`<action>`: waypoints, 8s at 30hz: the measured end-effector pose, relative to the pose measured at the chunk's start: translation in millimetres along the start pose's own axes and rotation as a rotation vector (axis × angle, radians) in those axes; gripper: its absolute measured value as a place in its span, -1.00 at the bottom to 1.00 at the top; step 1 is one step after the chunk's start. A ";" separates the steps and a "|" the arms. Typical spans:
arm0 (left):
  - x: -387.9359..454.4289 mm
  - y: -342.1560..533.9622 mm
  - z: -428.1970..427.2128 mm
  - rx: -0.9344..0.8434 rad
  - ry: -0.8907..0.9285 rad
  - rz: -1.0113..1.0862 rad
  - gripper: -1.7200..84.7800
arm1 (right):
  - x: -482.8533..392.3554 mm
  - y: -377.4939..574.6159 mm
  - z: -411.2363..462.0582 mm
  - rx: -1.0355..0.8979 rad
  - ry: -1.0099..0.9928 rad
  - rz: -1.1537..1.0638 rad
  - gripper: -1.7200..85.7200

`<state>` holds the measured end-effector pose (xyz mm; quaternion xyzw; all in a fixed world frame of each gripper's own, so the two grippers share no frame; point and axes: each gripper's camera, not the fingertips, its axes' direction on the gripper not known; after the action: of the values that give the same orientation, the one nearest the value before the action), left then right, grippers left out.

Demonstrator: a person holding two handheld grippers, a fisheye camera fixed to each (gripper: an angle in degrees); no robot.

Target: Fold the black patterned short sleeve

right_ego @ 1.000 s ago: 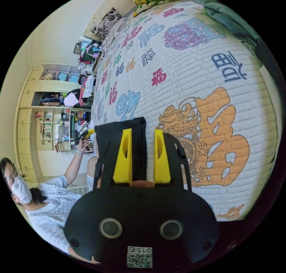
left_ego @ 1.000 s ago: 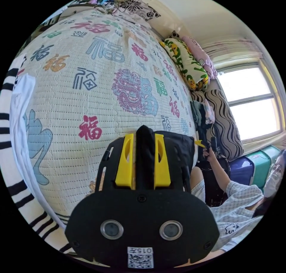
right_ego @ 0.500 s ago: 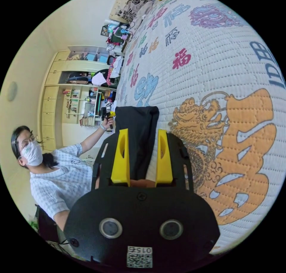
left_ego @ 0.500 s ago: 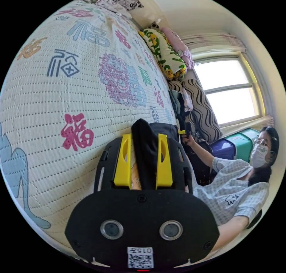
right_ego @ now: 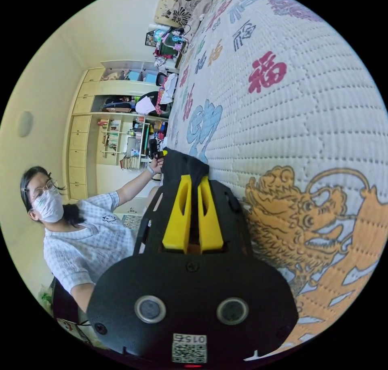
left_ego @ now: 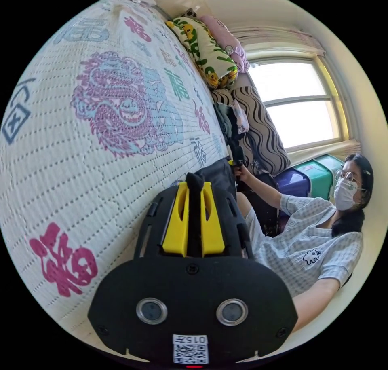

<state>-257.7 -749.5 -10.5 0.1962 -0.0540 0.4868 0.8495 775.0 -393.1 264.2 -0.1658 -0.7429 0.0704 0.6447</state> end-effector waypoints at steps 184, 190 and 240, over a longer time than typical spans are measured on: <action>-144.3 -211.5 480.1 -0.679 -0.323 0.524 -0.95 | 117.6 -230.6 98.0 -0.001 0.641 -0.023 -0.96; -127.7 -196.9 397.2 -0.372 -0.257 0.439 -0.89 | 107.4 -182.6 69.3 0.070 0.463 -0.075 -0.80; 288.2 315.4 -72.7 0.650 -0.528 0.504 -0.95 | -173.0 135.7 635.5 -0.003 -0.139 -0.933 -0.84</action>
<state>-382.4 -347.6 92.9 0.5487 -0.1585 0.6026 0.5574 192.1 -255.1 -41.5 0.1902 -0.7796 -0.2170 0.5559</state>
